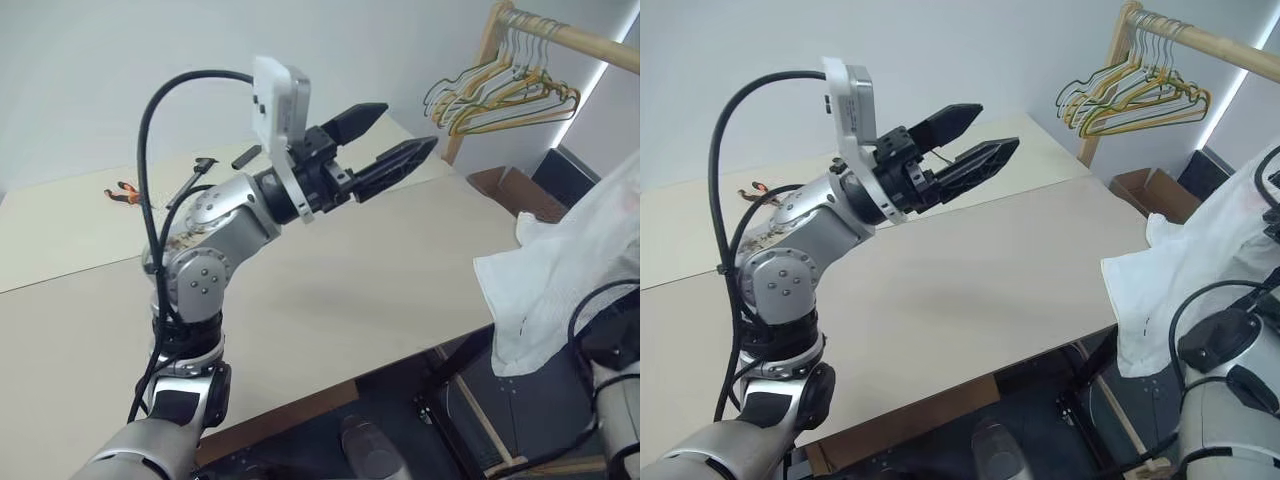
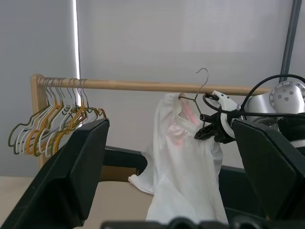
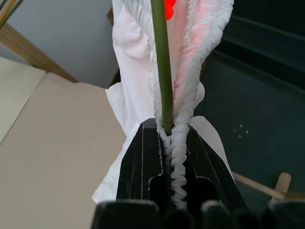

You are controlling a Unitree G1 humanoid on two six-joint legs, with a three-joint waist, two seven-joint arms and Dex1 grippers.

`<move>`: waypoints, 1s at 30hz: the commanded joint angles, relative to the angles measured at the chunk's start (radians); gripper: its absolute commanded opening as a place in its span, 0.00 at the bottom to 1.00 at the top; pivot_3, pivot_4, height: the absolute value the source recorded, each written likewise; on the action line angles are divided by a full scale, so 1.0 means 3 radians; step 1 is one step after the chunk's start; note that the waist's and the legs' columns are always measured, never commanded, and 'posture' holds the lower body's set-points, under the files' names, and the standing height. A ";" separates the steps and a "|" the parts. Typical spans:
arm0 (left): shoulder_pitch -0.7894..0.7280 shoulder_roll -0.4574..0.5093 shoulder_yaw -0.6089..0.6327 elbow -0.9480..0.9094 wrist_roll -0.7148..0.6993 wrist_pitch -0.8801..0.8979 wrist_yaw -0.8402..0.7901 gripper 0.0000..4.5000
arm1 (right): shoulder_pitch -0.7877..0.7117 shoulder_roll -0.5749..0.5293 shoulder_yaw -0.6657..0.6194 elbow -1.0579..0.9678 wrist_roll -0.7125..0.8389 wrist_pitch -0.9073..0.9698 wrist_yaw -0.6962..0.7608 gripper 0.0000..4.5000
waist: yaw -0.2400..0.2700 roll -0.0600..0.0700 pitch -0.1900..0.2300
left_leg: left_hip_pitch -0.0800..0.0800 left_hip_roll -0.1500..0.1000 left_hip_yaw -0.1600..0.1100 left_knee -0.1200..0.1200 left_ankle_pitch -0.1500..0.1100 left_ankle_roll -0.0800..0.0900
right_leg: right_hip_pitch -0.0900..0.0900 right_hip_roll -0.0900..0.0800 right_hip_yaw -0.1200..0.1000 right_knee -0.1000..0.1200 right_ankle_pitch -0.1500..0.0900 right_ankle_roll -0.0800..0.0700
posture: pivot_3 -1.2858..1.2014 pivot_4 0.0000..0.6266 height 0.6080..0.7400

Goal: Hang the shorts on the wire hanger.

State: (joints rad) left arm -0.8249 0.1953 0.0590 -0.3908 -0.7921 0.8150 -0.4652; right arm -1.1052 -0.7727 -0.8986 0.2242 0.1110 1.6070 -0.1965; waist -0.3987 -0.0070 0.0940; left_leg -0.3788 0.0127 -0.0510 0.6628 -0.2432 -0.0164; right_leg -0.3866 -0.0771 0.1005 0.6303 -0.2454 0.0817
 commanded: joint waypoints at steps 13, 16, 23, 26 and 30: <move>-0.0044 0.0016 0.0031 0.0061 -0.0164 -0.0209 -0.0152 0.99 | -0.0145 -0.0130 -0.0288 0.0526 -0.0263 -0.0257 -0.0078 0.02 | -0.0008 0.0000 0.0000 | 0.0006 0.0000 0.0005 -0.0002 0.0000 0.0000 | 0.0002 0.0000 0.0005 -0.0003 0.0000 0.0001 | 0.37 0.09 1.00; -0.0052 0.0002 0.0035 0.0097 -0.0158 -0.0254 -0.0162 0.99 | 0.0085 -0.0019 -0.0041 0.0302 -0.0209 -0.0277 0.0059 0.02 | -0.0010 -0.0001 0.0000 | 0.0006 0.0000 0.0005 -0.0003 0.0000 0.0000 | 0.0003 0.0001 0.0005 -0.0005 0.0000 0.0001 | 0.37 0.09 1.00; -0.0069 0.0017 0.0022 0.0139 -0.0150 -0.0280 -0.0190 1.00 | 0.0171 0.0151 0.0141 0.0029 -0.0324 -0.0367 -0.0006 0.46 | -0.0008 0.0000 0.0000 | 0.0013 0.0000 0.0006 -0.0003 0.0000 0.0000 | 0.0003 0.0001 0.0008 -0.0004 0.0000 0.0001 | 0.38 0.09 1.00; -0.0073 0.0023 0.0020 0.0144 -0.0142 -0.0284 -0.0187 1.00 | 0.0276 0.0164 0.0338 -0.0110 -0.0379 -0.0493 -0.0026 0.69 | -0.0005 0.0000 0.0000 | 0.0015 0.0000 0.0007 -0.0004 0.0000 0.0000 | 0.0003 0.0000 0.0008 -0.0005 0.0000 0.0002 | 0.38 0.09 1.00; -0.0077 0.0034 0.0014 0.0161 -0.0125 -0.0300 -0.0181 1.00 | 0.0525 0.0206 0.0684 -0.0388 -0.0552 -0.0922 -0.0160 0.99 | -0.0001 0.0000 0.0000 | 0.0018 0.0000 0.0007 -0.0005 0.0000 0.0000 | 0.0003 0.0001 0.0008 -0.0006 -0.0001 0.0002 | 0.38 0.09 1.00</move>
State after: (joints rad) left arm -0.8246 0.2013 0.0579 -0.3369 -0.8260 0.7435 -0.5176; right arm -0.9486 -0.7060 -0.7311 0.1725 -0.0307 1.4084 -0.2254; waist -0.3989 -0.0070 0.0941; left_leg -0.3733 0.0127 -0.0490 0.6612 -0.2432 -0.0165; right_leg -0.3856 -0.0769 0.1033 0.6285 -0.2456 0.0824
